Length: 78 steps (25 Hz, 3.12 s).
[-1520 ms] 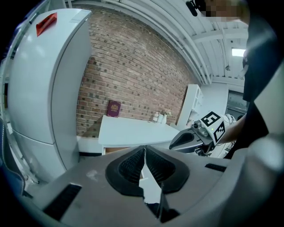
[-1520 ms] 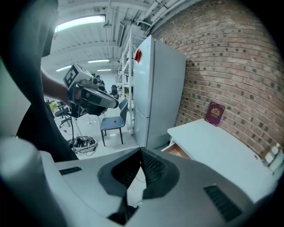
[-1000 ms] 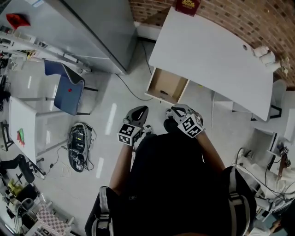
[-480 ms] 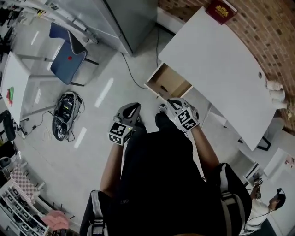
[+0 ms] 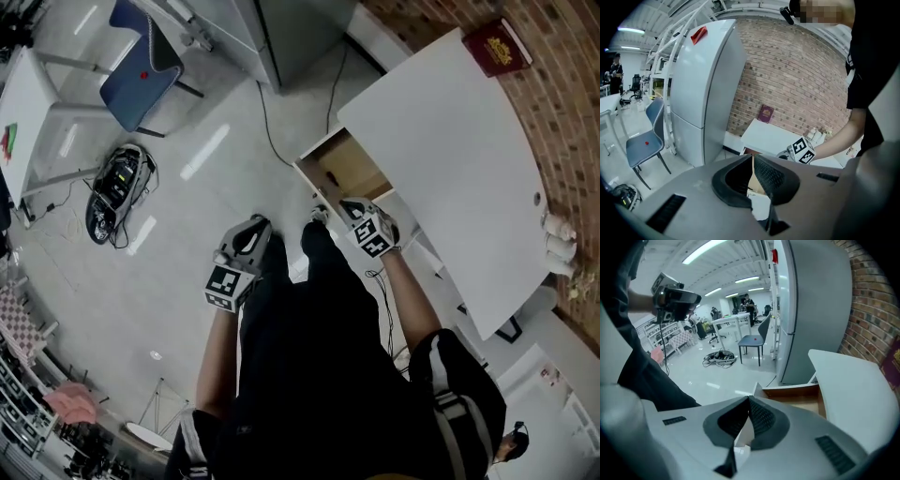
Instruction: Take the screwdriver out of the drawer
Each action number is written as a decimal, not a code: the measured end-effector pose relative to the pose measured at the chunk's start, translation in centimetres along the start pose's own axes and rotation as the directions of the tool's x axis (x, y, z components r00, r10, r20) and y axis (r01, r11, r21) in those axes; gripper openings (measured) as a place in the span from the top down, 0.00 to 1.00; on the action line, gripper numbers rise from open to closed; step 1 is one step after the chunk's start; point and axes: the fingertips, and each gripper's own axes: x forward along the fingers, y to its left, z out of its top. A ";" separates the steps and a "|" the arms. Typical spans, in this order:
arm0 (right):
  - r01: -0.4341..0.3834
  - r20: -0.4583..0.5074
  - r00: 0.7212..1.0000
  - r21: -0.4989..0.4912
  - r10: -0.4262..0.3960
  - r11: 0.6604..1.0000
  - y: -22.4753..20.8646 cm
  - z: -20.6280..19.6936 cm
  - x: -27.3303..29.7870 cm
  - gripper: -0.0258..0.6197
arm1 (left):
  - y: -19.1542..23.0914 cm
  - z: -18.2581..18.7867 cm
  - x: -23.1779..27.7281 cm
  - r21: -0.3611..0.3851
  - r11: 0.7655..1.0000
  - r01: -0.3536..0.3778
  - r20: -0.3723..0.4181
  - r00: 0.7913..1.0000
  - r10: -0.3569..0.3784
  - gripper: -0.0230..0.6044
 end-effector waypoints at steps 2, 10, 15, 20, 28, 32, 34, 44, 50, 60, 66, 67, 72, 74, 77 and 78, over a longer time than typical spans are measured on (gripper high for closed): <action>-0.017 -0.035 0.999 -0.021 0.017 1.000 -0.4 -0.9 1.2 0.87 | 0.3 -0.3 0.1 -0.010 1.000 -0.015 0.000 1.000 0.015 0.92; -0.065 -0.096 0.993 -0.018 0.063 0.998 -1.9 -4.6 6.9 0.87 | 0.7 -2.7 -0.2 0.036 0.997 -0.065 -0.052 0.996 0.067 0.92; -0.059 -0.153 0.986 0.010 0.060 0.998 -3.0 -7.3 10.6 0.87 | 0.8 -3.9 -0.3 -0.018 0.996 -0.087 -0.038 0.996 0.086 0.92; -0.044 -0.208 0.977 0.005 0.044 0.999 -4.1 -9.5 13.6 0.87 | 0.4 -4.4 0.1 -0.087 0.989 -0.118 -0.003 0.993 0.119 0.92; -0.044 -0.271 0.961 0.031 0.050 0.999 -4.9 -11.9 18.2 0.87 | 2.4 -4.5 0.0 -0.157 0.973 -0.172 0.029 0.984 0.178 0.92; -0.036 -0.266 0.962 0.097 0.061 0.995 -5.4 -12.2 19.9 0.87 | 3.3 -5.3 -0.1 -0.181 0.966 -0.183 0.012 0.982 0.188 0.92; -0.023 -0.262 0.963 0.147 0.061 0.989 -5.8 -12.7 20.7 0.87 | 3.5 -6.0 -0.1 -0.194 0.964 -0.182 0.001 0.983 0.186 0.92; 0.024 -0.322 0.946 0.163 0.030 0.986 -6.8 -15.1 23.3 0.81 | 4.7 -8.6 0.8 -0.187 0.972 -0.145 -0.039 0.989 0.140 0.92; 0.035 -0.352 0.935 0.200 0.039 0.979 -7.2 -16.2 24.6 0.77 | 5.7 -8.2 1.0 -0.243 0.961 -0.131 -0.019 0.991 0.130 0.92; -0.021 -0.446 0.889 0.192 0.106 0.981 -7.3 -18.6 25.8 0.78 | 7.1 -9.6 0.8 -0.236 0.964 -0.121 -0.046 0.993 0.113 0.92; -0.108 -0.430 0.884 0.192 0.183 0.975 -7.4 -18.5 25.8 0.78 | 7.3 -10.4 1.0 -0.256 0.960 -0.113 -0.061 0.993 0.101 0.92; -0.117 -0.432 0.882 0.189 0.189 0.975 -7.4 -18.4 25.9 0.78 | 7.3 -10.5 1.0 -0.260 0.959 -0.113 -0.062 0.993 0.101 0.92; -0.108 -0.439 0.873 0.247 0.211 0.963 -7.4 -18.3 26.2 0.80 | 7.5 -10.7 1.4 -0.260 0.960 -0.101 -0.063 0.994 0.088 0.92; -0.097 -0.438 0.870 0.295 0.225 0.951 -7.2 -18.6 26.4 0.80 | 7.5 -10.7 1.6 -0.260 0.960 -0.100 -0.067 0.994 0.086 0.92; -0.066 -0.450 0.867 0.326 0.216 0.943 -7.4 -18.5 26.3 0.80 | 7.3 -10.5 2.1 -0.260 0.961 -0.098 -0.064 0.994 0.084 0.92; -0.059 -0.459 0.864 0.311 0.205 0.948 -7.5 -18.4 26.2 0.79 | 7.2 -10.4 2.2 -0.258 0.962 -0.095 -0.063 0.995 0.082 0.92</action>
